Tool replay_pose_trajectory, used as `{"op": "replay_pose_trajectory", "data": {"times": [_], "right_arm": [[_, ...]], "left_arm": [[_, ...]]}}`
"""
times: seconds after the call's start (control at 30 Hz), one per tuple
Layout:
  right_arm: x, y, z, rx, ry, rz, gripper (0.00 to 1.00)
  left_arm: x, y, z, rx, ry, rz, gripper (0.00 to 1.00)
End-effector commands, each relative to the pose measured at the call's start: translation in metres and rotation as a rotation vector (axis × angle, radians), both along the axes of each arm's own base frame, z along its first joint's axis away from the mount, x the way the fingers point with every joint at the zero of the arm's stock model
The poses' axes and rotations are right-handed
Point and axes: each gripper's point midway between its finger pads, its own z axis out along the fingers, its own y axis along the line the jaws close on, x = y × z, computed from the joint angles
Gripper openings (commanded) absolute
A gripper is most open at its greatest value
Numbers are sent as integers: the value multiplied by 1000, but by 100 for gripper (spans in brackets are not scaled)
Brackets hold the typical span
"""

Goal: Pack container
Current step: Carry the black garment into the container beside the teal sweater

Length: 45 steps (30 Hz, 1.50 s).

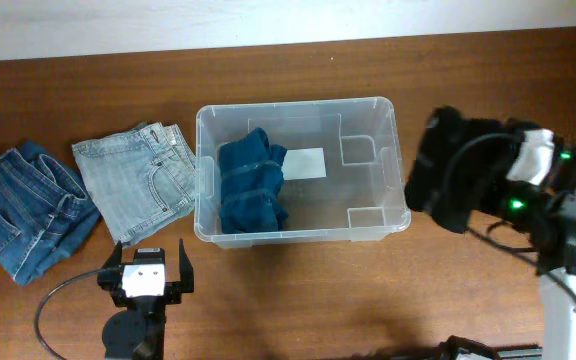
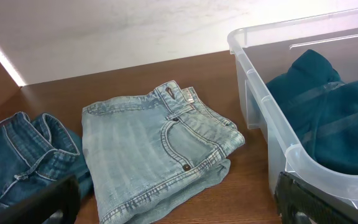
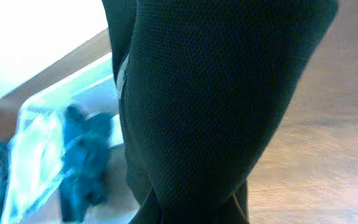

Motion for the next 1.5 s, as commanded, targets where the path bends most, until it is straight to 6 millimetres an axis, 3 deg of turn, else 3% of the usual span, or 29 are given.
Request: {"op": "replay_pose_trajectory", "data": {"times": [0.0,0.3,0.5,0.67,0.77,0.9,1.03,1.43,1.47], "right_arm": [[5,37,30,-4,-97,126,4],[15,121,42,8,-188,376,4],[33,169,34,24,-197,449,4],[53,202,8,91,-127,458,4],[60,212,-11,105,-76,461,4],[71,219,-62,109,65,447,4],[74,220,-87,96,122,448,4],[78,208,-121,1,182,420,4],[78,208,-121,-7,177,430,9]], "left_arm": [[0,-1,0,10,-4,-8,100],[0,-1,0,10,-4,-8,100],[0,-1,0,10,-4,-8,100],[0,-1,0,10,-4,-8,100],[0,-1,0,10,-4,-8,100],[0,-1,0,10,-4,-8,100],[0,-1,0,10,-4,-8,100],[0,-1,0,10,-4,-8,100],[0,-1,0,10,-4,-8,100]]}}
